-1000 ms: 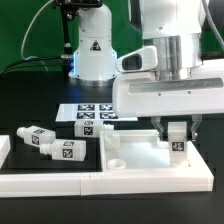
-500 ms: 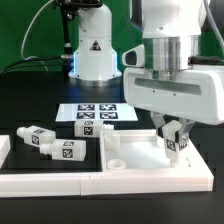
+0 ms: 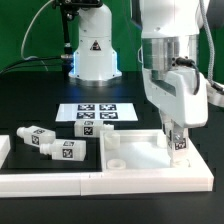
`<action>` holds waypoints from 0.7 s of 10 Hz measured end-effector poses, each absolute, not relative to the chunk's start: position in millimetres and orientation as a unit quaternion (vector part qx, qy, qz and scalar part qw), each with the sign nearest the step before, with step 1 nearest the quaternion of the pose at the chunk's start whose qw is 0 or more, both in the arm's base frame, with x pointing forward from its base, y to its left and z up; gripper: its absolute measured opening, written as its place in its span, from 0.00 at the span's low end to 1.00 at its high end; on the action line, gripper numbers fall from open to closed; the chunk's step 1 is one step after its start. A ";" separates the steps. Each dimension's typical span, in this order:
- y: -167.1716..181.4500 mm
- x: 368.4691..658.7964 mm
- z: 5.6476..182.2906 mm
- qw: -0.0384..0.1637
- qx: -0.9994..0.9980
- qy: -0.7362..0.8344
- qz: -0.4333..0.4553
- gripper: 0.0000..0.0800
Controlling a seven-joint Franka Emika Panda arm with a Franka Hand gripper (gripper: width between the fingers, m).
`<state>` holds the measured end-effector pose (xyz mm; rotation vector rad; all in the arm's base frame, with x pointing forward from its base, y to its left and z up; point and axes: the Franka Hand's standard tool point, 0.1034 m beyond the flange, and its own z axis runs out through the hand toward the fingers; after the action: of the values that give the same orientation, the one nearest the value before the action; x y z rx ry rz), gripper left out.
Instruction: Assemble one leg
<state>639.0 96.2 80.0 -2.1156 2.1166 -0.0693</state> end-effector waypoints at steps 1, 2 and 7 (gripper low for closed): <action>99.1 638.3 80.2 0.074 -0.683 0.726 -0.021 0.36; 102.2 638.1 80.7 0.075 -0.678 0.731 -0.021 0.36; 105.7 637.1 79.3 0.056 -0.817 0.573 -0.026 0.78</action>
Offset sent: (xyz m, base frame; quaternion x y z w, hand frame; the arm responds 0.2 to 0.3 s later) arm 0.0000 0.0000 0.0000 0.0000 0.0000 -0.0650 0.9979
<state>637.1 105.7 79.3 -2.4781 1.7396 -0.0777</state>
